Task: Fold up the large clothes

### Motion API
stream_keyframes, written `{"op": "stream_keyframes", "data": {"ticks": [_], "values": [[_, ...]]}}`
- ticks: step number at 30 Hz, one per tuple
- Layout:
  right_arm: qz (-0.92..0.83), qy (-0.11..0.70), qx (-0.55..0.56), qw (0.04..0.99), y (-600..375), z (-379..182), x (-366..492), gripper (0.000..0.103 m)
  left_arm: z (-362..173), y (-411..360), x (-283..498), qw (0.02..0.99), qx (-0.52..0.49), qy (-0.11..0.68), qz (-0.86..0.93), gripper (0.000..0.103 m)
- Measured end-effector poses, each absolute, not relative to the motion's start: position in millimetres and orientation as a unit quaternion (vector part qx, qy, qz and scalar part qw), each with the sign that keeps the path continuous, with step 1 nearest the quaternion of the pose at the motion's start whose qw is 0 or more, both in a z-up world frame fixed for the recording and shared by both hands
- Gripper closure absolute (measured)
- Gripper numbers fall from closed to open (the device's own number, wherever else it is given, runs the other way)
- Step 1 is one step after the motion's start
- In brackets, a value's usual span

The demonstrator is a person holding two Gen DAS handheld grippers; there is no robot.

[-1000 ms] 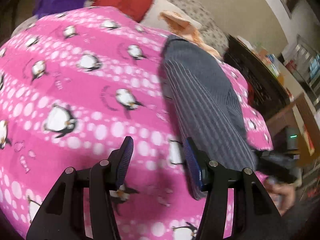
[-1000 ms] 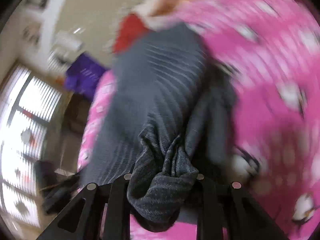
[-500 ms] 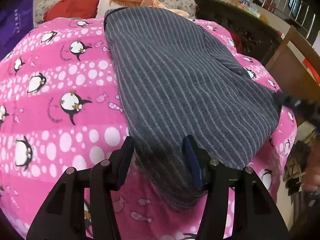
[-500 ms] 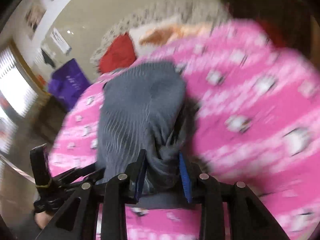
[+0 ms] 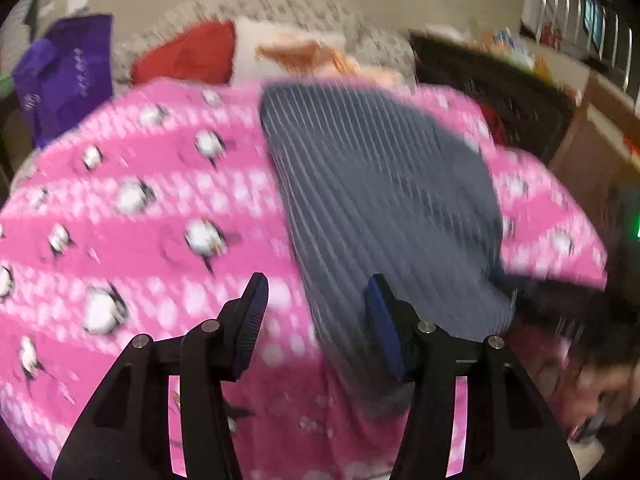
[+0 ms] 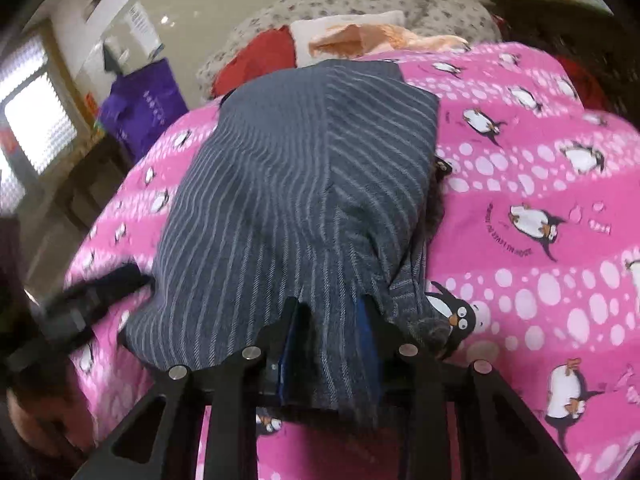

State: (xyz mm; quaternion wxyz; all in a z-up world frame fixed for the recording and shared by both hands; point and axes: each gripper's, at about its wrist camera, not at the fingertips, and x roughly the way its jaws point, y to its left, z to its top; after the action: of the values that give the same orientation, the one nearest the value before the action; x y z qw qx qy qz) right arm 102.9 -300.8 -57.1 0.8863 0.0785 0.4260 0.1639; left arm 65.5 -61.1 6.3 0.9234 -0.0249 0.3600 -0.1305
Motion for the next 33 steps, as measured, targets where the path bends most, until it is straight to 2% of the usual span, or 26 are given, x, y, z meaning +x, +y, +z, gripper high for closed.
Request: {"op": "stream_keyframes", "data": {"ticks": [5,10,11,15,17,19,23,26,30,33], "values": [[0.175,0.419,0.087,0.887,-305.9,-57.7,102.1,0.073,31.2,-85.1,100.2,0.918,-0.058,0.354,-0.172,0.051],[0.177,0.415,0.084,0.889,-305.0,-60.6,95.0,0.073,-33.8,-120.8,114.1,0.913,0.051,0.393,-0.099,0.052],[0.18,0.413,0.08,0.889,-303.3,-61.6,93.0,0.073,-38.3,-120.1,106.9,0.921,0.06,0.372,-0.097,0.052],[0.173,0.406,0.048,0.896,-296.4,-61.9,88.8,0.073,-37.4,-119.3,110.5,0.92,0.058,0.376,-0.093,0.051],[0.174,0.421,0.043,0.889,-296.4,-55.4,92.3,0.073,-27.1,-117.8,108.4,0.921,0.057,0.372,-0.101,0.052],[0.183,0.427,0.034,0.885,-298.1,-34.7,95.6,0.073,-3.6,-106.0,117.7,0.919,0.012,0.379,-0.109,0.052],[0.156,0.347,0.057,0.923,-312.2,38.0,119.8,0.071,52.0,-84.8,164.4,0.929,-0.078,0.352,-0.083,0.052],[0.109,0.335,0.097,0.931,-308.8,58.3,171.8,0.068,64.7,-87.3,210.2,0.929,-0.103,0.352,-0.053,0.052],[0.061,0.382,0.101,0.916,-286.4,26.7,238.6,0.068,43.3,-103.5,267.8,0.917,-0.089,0.387,-0.022,0.052],[0.048,0.405,0.084,0.909,-281.6,-11.2,266.8,0.067,4.2,-108.6,293.6,0.907,-0.06,0.417,-0.005,0.051]]}}
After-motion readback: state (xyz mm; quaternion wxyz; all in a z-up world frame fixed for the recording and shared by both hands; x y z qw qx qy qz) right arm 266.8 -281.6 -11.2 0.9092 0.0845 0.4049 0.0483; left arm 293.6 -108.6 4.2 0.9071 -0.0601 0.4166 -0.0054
